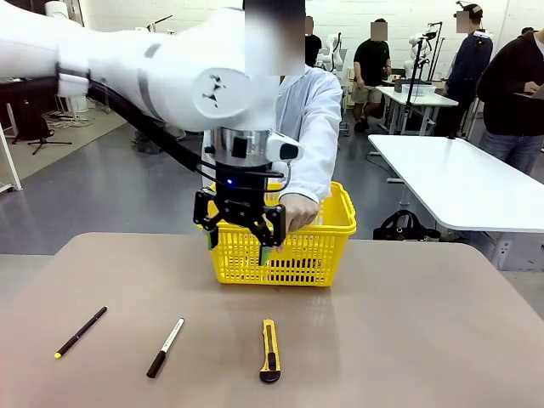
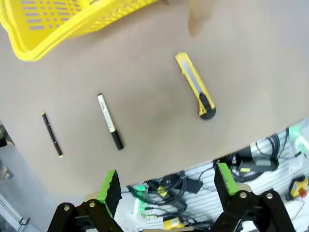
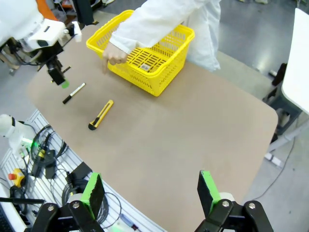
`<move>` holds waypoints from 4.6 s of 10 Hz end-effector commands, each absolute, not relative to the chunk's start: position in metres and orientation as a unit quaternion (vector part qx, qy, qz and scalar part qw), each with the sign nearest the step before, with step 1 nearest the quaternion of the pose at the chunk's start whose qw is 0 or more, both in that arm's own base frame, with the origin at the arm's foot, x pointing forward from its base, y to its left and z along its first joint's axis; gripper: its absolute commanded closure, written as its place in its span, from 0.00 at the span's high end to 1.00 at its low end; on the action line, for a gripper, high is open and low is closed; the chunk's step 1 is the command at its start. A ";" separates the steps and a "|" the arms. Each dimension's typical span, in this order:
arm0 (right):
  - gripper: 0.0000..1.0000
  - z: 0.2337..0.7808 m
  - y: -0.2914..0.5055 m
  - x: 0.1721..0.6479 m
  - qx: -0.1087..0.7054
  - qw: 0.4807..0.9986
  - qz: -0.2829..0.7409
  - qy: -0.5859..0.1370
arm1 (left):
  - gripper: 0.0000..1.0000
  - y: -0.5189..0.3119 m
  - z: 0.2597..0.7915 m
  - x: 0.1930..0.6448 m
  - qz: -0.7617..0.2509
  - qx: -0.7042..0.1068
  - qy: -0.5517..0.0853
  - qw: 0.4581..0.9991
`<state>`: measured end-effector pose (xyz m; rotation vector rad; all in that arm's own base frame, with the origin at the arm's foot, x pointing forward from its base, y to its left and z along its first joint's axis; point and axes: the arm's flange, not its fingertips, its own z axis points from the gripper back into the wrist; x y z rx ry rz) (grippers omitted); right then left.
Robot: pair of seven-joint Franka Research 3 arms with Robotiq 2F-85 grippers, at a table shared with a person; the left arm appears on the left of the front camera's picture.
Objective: Place the items the person wants into the basket.
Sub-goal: Pick up the item the person points to and place it in the Market Basket.
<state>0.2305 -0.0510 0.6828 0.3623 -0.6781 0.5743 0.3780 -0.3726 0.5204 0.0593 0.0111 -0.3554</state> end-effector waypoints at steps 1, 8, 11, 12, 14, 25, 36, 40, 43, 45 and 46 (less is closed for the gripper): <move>1.00 0.682 -0.050 0.231 0.174 0.887 0.277 -0.326 | 1.00 -0.391 0.514 0.383 -0.146 0.025 -0.034 0.988; 1.00 0.682 -0.050 0.231 0.174 0.887 0.277 -0.326 | 1.00 -0.399 0.468 0.388 -0.112 -0.026 -0.078 0.990; 1.00 0.682 -0.050 0.231 0.174 0.887 0.277 -0.326 | 1.00 -0.405 0.467 0.395 -0.116 -0.019 -0.041 0.992; 1.00 0.682 -0.050 0.231 0.174 0.887 0.277 -0.326 | 1.00 -0.405 0.467 0.395 -0.116 -0.019 -0.041 0.992; 1.00 0.682 -0.050 0.231 0.174 0.887 0.277 -0.326 | 1.00 -0.404 0.464 0.395 -0.115 -0.022 -0.045 0.992; 1.00 0.682 -0.050 0.231 0.174 0.887 0.277 -0.326 | 1.00 -0.433 0.339 0.368 0.006 -0.010 -0.035 0.999; 1.00 0.682 -0.050 0.231 0.174 0.887 0.277 -0.326 | 0.42 -0.430 0.307 0.372 -0.012 -0.016 -0.018 1.000; 1.00 0.682 -0.050 0.231 0.174 0.887 0.277 -0.326 | 0.16 -0.428 0.306 0.371 -0.015 -0.015 -0.008 1.000; 1.00 0.682 -0.050 0.231 0.174 0.887 0.277 -0.326 | 0.00 -0.427 0.307 0.371 -0.018 -0.019 -0.001 1.000; 1.00 0.682 -0.050 0.231 0.174 0.887 0.277 -0.326 | 0.00 -0.427 0.308 0.368 -0.025 -0.019 0.002 1.000; 1.00 0.682 -0.050 0.231 0.174 0.887 0.277 -0.326 | 0.00 -0.427 0.315 0.368 -0.041 -0.017 0.008 0.999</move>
